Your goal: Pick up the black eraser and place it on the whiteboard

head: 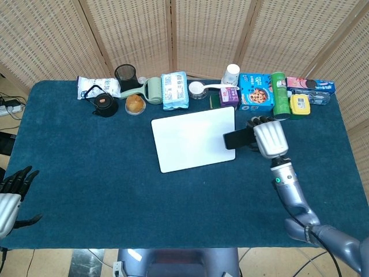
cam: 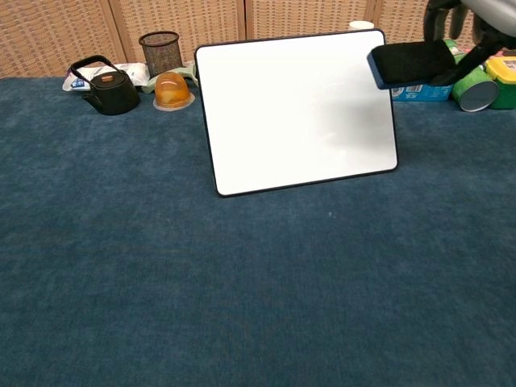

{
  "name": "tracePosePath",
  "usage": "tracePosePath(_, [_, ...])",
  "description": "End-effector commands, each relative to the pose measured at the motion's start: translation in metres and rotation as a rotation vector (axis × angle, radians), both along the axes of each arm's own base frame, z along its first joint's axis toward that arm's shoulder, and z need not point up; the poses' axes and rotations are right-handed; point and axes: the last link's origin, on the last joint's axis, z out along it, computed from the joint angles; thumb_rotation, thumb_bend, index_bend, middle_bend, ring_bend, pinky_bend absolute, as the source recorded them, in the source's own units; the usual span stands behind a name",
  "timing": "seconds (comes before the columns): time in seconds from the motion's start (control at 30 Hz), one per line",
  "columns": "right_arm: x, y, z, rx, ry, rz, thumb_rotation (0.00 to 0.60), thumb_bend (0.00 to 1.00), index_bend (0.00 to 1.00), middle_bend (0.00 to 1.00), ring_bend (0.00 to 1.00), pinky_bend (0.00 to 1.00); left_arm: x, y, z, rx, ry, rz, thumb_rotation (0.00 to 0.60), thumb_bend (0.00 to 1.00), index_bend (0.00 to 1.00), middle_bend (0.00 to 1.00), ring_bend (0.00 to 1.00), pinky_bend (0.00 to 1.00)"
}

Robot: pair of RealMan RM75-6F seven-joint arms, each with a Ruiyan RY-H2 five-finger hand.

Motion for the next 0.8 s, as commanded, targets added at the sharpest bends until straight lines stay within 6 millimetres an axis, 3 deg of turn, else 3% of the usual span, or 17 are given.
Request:
tracePosePath(0.03, [0.035,-0.004,-0.026,-0.042,-0.03,0.034,0.6,0.25,0.62,0.57,0.52,0.6,0.0,-0.001,0.0,-0.002,-0.002,-0.002,0.6,0.06,0.0,0.0,0.0,0.08])
tracePosePath(0.2, [0.048,-0.006,-0.055,-0.093,-0.034,0.012,0.6,0.25,0.62,0.57,0.53,0.62,0.0,-0.002,0.002,-0.004,-0.008,-0.006,0.6,0.06,0.0,0.0,0.0,0.08])
tracePosePath(0.4, [0.055,-0.007,-0.076,-0.152,-0.015,0.01,0.6,0.29,0.62,0.57,0.55,0.66,-0.001,-0.002,0.003,-0.006,-0.015,-0.007,0.6,0.06,0.0,0.0,0.0,0.08])
tracePosePath(0.8, [0.063,-0.011,-0.099,-0.171,-0.034,-0.009,0.6,0.29,0.62,0.57,0.56,0.67,-0.002,-0.002,0.005,-0.009,-0.024,-0.006,0.6,0.06,0.0,0.0,0.0,0.08])
